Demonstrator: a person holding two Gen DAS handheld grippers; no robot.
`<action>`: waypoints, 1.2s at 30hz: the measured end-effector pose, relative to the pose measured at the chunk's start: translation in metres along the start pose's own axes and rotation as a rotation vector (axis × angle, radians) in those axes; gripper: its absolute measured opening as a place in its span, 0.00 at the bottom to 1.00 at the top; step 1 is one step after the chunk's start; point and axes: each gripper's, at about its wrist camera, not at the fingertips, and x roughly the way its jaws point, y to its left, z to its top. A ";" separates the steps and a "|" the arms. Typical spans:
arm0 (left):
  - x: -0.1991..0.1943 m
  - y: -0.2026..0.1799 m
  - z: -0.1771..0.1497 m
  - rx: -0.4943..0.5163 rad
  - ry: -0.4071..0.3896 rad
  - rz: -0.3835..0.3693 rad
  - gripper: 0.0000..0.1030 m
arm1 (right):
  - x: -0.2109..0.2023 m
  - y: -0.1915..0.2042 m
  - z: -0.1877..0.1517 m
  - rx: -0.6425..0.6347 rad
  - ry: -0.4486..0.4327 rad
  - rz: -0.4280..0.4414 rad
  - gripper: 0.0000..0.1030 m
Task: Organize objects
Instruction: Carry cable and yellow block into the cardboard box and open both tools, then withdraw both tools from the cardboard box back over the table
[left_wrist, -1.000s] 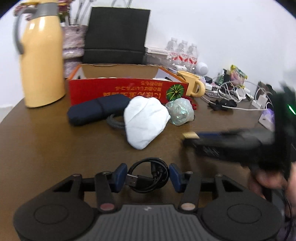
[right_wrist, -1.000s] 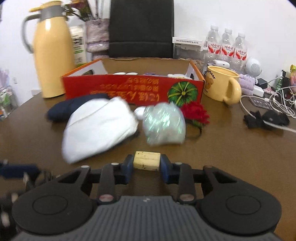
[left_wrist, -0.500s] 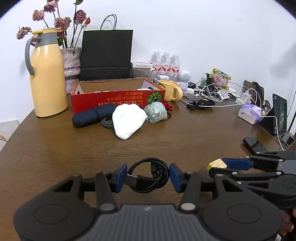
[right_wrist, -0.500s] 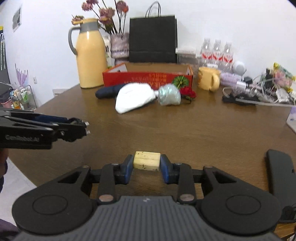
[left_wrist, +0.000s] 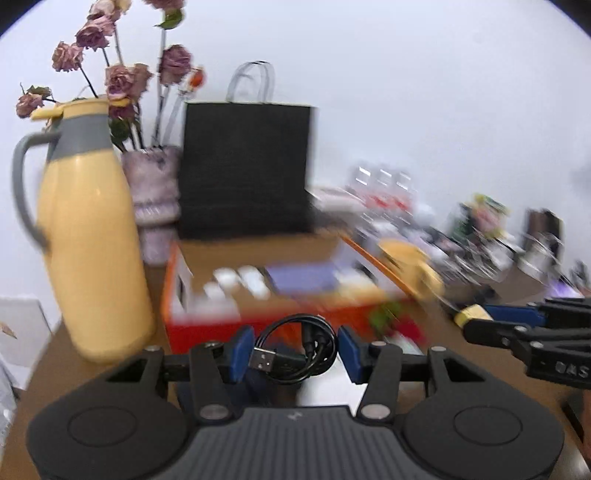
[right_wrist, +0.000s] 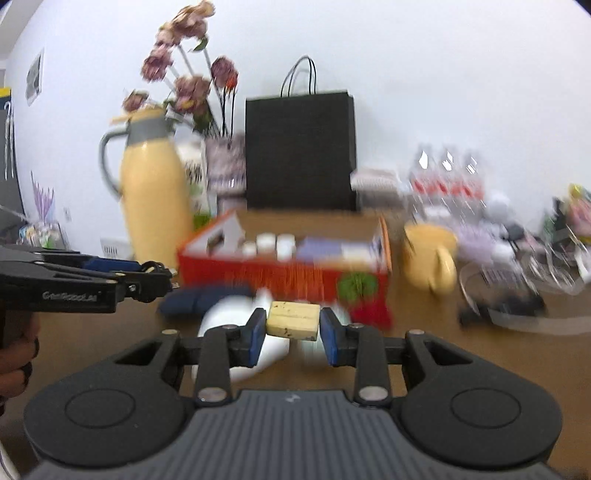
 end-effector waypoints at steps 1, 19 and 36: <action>0.020 0.008 0.016 -0.007 -0.003 0.036 0.47 | 0.019 -0.004 0.016 0.001 -0.003 -0.005 0.31; 0.236 0.083 0.089 -0.073 0.137 0.269 0.78 | 0.252 -0.069 0.102 0.069 0.169 -0.124 0.83; -0.041 -0.011 0.015 -0.086 -0.031 -0.073 0.99 | -0.009 -0.035 0.028 0.143 -0.009 -0.061 1.00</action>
